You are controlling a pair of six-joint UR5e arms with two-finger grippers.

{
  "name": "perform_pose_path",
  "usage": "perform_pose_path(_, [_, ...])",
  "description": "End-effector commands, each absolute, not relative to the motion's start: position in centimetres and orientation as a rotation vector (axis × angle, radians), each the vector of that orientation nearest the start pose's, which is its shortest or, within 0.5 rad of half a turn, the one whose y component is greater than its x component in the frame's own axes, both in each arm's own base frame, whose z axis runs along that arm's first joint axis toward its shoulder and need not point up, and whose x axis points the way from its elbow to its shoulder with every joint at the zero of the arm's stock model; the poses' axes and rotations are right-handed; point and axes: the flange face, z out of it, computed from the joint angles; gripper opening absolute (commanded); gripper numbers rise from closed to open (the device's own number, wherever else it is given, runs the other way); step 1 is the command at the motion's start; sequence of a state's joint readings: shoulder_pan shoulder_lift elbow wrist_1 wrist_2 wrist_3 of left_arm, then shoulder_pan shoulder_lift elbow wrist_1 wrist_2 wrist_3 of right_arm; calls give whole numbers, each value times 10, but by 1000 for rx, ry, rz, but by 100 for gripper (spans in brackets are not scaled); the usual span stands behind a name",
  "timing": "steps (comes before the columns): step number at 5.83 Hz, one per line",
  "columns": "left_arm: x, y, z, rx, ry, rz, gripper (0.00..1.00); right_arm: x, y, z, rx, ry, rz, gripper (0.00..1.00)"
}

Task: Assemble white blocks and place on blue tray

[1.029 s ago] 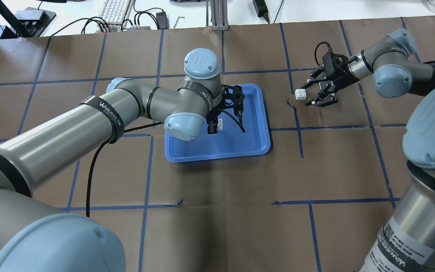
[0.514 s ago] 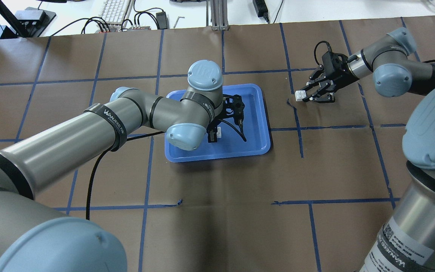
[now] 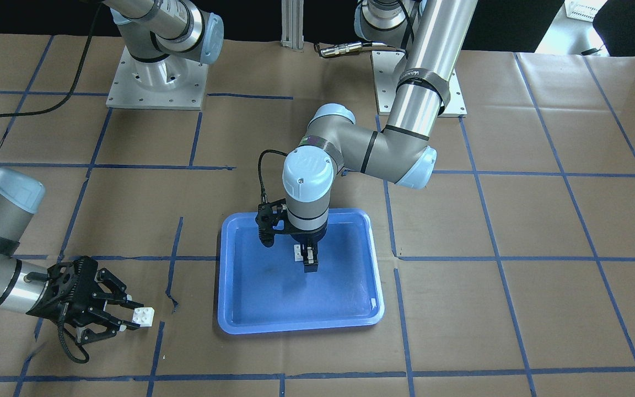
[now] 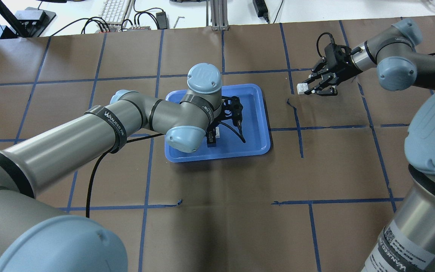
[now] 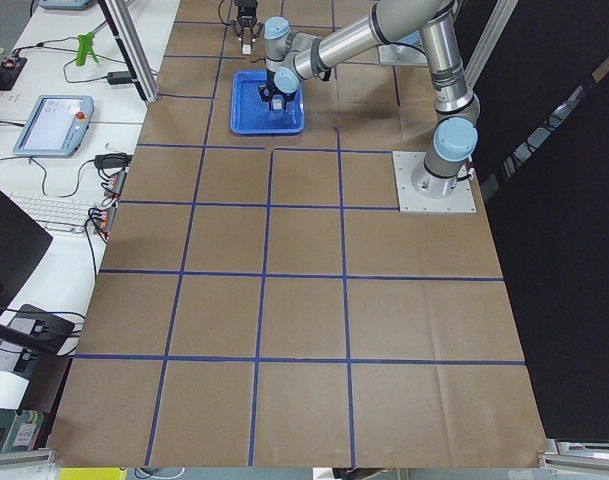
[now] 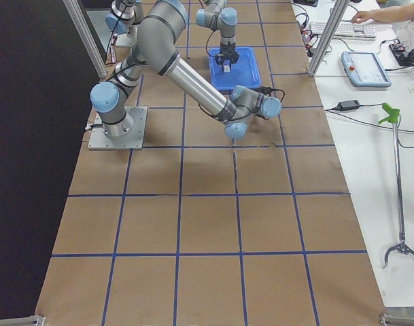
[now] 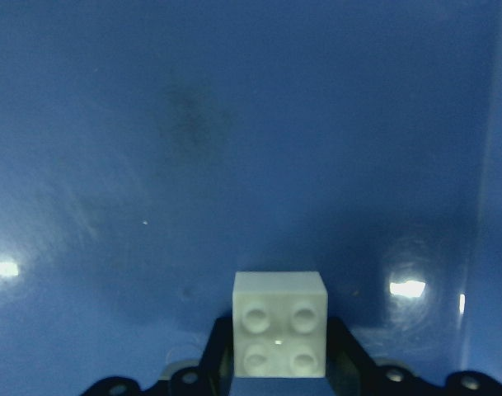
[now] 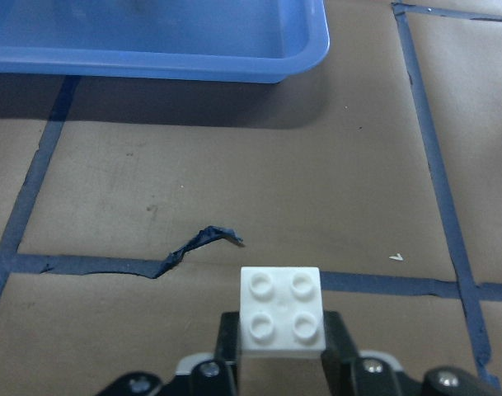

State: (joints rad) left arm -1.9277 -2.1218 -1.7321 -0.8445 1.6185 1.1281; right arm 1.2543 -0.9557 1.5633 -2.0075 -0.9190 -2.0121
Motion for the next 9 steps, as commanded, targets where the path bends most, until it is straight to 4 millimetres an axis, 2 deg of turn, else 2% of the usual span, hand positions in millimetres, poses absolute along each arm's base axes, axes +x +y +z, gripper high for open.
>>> perform_pose_path(1, [-328, -542, 192, 2040, 2312, -7, 96, -12, -659, 250, -1883, 1825, -702, 26])
perform_pose_path(2, [-306, -545, 231, 1974, 2389, 41, 98, -8, -646, 261, -1874, 1824, -687, 26])
perform_pose_path(3, [-277, -532, 284, 1890, 2471, 90, 99, 2, -631, 260, -1860, 1813, -680, 26])
perform_pose_path(4, [-250, -514, 332, 1815, 2538, 129, 99, 25, -614, 260, -1835, 1816, -657, 26])
perform_pose_path(5, [-230, -488, 382, 1783, 2572, 144, 99, 56, -601, 255, -1826, 1800, -622, 26])
perform_pose_path(6, [-224, -470, 415, 1771, 2581, 126, 99, 98, -593, 247, -1831, 1819, -615, 26])
perform_pose_path(7, [-221, -461, 440, 1675, 2628, 72, 99, 145, -584, 242, -1821, 1873, -643, 26])
perform_pose_path(8, [-213, -457, 450, 1523, 2708, 57, 99, 186, -570, 236, -1788, 1938, -691, 27])
perform_pose_path(9, [-196, -463, 455, 1262, 2844, 38, 99, 216, -553, 228, -1770, 1968, -744, 28])
